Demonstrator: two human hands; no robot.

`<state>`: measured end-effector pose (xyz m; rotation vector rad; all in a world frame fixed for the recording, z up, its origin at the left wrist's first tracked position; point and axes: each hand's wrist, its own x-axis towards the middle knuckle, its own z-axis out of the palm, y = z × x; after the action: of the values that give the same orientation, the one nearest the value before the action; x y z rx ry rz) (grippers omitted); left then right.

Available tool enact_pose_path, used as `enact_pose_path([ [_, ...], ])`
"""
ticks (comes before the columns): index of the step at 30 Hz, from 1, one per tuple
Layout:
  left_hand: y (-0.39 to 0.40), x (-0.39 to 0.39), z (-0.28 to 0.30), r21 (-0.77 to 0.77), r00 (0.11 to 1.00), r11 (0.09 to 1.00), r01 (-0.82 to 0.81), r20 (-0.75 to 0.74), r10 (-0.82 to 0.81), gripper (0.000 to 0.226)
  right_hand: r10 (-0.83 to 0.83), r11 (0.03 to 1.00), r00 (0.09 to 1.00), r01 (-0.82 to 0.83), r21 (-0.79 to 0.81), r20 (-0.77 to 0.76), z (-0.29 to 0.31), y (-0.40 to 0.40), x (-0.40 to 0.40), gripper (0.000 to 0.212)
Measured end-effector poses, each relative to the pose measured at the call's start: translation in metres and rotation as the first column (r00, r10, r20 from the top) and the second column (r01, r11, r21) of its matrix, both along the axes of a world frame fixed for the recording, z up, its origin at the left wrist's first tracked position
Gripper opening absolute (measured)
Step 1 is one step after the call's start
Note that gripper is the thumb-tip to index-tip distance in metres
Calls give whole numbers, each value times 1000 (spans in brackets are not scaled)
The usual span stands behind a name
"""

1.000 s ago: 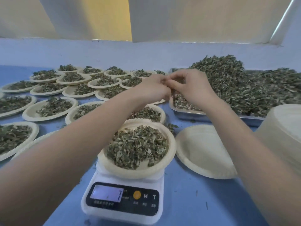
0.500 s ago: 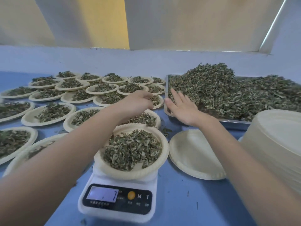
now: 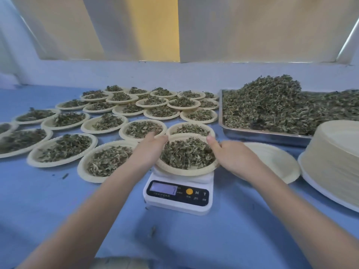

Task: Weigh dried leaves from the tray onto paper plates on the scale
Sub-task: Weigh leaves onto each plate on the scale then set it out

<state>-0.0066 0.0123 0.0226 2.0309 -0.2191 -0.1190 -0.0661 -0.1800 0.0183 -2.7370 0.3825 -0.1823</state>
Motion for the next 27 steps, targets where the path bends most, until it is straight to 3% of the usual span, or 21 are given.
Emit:
enact_pose_path([
  [5, -4, 1, 16, -328, 998, 944, -29, 37, 44, 58, -9, 997, 981, -6, 77, 191, 20, 14, 18, 55],
  [12, 26, 43, 56, -319, 976, 938, -137, 118, 182, 56, -42, 932, 996, 13, 363, 73, 58, 34, 67, 32],
  [15, 46, 67, 71, -305, 970, 939, -162, 123, 208, 56, -92, 749, 993, 19, 663, 76, 70, 47, 96, 22],
  [18, 69, 93, 81, -257, 964, 951, -174, 153, 218, 56, -31, 542, 999, -7, 840, 28, 79, 66, 130, 13],
  [23, 109, 142, 85, -202, 948, 948, -246, 154, 278, 53, 25, 358, 1000, -7, 934, -2, 75, 97, 192, 10],
  [27, 117, 173, 74, -127, 964, 968, -216, 130, 232, 56, -32, 309, 999, 42, 950, -34, 54, 97, 224, 13],
])
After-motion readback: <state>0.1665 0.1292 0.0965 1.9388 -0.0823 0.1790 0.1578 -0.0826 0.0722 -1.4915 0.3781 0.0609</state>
